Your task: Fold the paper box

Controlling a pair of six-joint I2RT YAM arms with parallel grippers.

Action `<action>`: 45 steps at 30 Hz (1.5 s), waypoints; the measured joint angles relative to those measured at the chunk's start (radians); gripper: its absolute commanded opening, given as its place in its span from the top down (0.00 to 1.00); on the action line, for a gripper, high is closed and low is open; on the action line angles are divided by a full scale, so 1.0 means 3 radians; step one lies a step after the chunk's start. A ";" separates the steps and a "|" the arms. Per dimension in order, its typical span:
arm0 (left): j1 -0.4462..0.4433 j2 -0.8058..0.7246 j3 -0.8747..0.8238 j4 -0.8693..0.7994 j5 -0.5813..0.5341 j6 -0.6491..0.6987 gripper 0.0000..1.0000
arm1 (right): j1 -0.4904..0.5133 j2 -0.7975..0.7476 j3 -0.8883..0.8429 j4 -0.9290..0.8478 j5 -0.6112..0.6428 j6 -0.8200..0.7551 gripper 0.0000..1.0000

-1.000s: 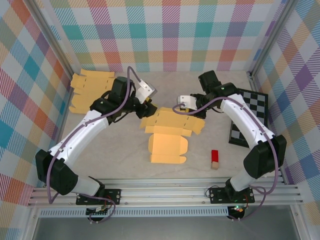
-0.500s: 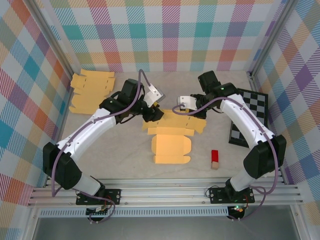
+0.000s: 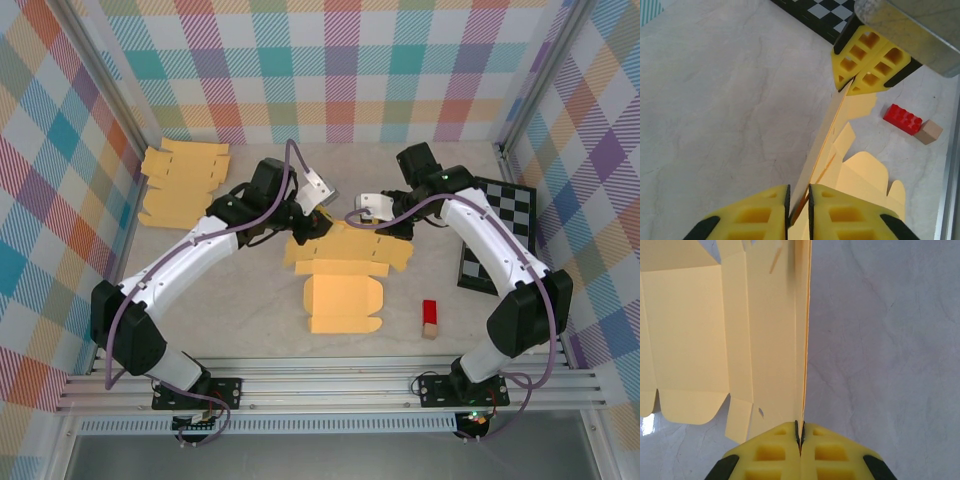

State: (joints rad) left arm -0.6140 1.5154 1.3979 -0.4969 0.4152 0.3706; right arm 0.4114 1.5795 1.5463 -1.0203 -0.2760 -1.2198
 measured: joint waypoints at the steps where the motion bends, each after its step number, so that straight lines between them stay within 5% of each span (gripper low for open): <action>1: 0.0000 -0.0006 -0.0008 0.0006 0.0011 -0.0005 0.91 | -0.0001 0.0000 -0.0005 -0.0004 -0.0005 0.0000 1.00; 10: -0.0015 -0.0057 -0.0140 0.0089 0.0052 -0.0027 0.92 | -0.0010 0.0000 -0.0057 -0.0005 -0.0013 0.0000 1.00; 13: -0.0024 -0.0070 -0.0168 0.0106 0.0043 -0.0020 0.71 | -0.0010 -0.0001 -0.0072 0.0003 -0.0020 0.0000 1.00; 16: -0.0025 -0.0090 -0.0168 0.0103 -0.0018 -0.0056 0.64 | -0.0001 -0.0013 -0.0090 0.0036 -0.0053 0.0001 1.00; 21: -0.0031 -0.0282 -0.0223 0.0080 -0.0519 -0.0251 0.61 | 0.0006 -0.0042 -0.0118 0.0140 -0.0051 0.0039 1.00; 25: -0.0017 -0.0885 -0.0689 0.0100 -0.1158 -0.0828 0.51 | 0.0006 -0.0089 -0.0197 0.0286 0.0018 0.0159 1.00; 29: -0.0014 -0.1550 -0.1258 0.0104 -0.1526 -0.1442 0.52 | 0.0006 -0.0112 -0.0369 0.0554 0.0253 0.0309 1.00; 37: -0.0018 -0.1771 -0.2313 0.0546 -0.1067 -0.2116 0.50 | 0.0014 -0.0099 -0.0458 0.0823 0.0596 0.0596 1.00; 45: -0.0018 -0.1141 -0.2317 0.1218 -0.0997 -0.2322 0.47 | 0.0024 -0.0019 -0.0596 0.0893 0.0605 0.0713 1.00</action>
State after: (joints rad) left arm -0.6193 1.1732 0.7029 -0.1314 0.1162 -0.3260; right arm 0.4187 1.5738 1.3674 -0.7525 -0.0944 -1.0058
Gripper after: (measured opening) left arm 0.524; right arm 0.047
